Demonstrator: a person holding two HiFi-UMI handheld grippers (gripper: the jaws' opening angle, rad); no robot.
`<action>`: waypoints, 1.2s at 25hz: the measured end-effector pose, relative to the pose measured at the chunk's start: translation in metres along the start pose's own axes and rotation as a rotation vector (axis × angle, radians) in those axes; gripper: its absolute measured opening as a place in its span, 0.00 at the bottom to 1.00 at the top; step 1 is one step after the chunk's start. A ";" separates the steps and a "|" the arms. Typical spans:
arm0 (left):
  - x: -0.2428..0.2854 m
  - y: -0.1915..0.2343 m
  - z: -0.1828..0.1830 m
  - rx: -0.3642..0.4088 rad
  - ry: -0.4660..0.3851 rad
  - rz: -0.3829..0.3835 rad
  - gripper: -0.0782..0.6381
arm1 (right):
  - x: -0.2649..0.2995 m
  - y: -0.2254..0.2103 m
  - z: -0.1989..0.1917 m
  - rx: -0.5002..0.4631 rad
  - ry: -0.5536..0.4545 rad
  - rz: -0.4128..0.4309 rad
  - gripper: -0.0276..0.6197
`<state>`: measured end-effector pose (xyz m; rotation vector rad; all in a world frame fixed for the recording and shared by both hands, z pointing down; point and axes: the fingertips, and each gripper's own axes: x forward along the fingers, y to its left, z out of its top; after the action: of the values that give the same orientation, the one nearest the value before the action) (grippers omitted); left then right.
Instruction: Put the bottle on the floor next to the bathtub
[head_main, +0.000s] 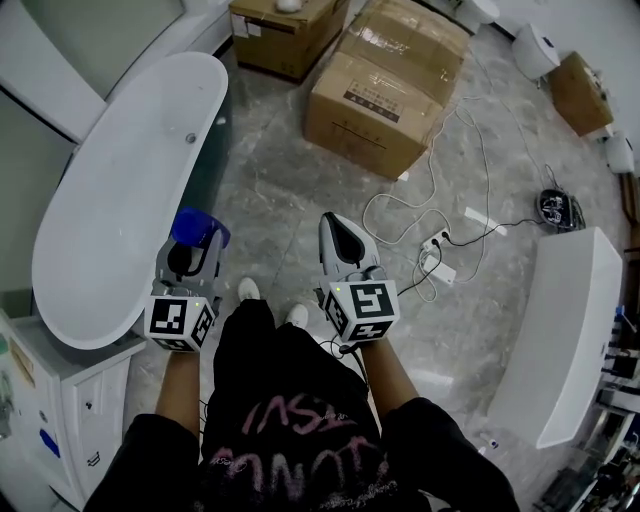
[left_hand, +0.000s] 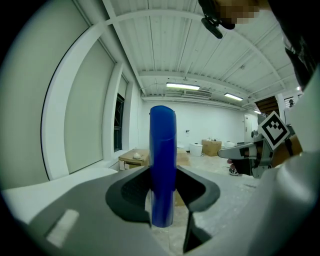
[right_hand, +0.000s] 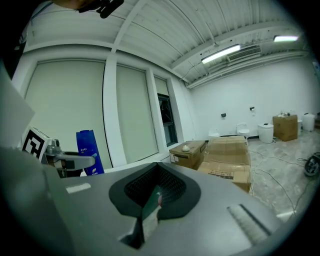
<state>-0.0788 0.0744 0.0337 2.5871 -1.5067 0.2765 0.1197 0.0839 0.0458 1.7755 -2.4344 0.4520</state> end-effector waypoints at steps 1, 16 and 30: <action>0.004 0.001 -0.001 -0.001 0.001 0.002 0.33 | 0.004 -0.001 0.000 0.001 0.002 0.002 0.08; 0.069 0.032 -0.018 -0.020 0.030 -0.018 0.33 | 0.075 -0.012 -0.011 -0.028 0.064 0.015 0.08; 0.141 0.081 -0.078 -0.049 0.064 0.001 0.33 | 0.159 -0.035 -0.074 -0.003 0.138 0.007 0.08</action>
<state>-0.0884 -0.0687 0.1432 2.5148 -1.4746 0.3157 0.0955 -0.0499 0.1619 1.6755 -2.3467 0.5522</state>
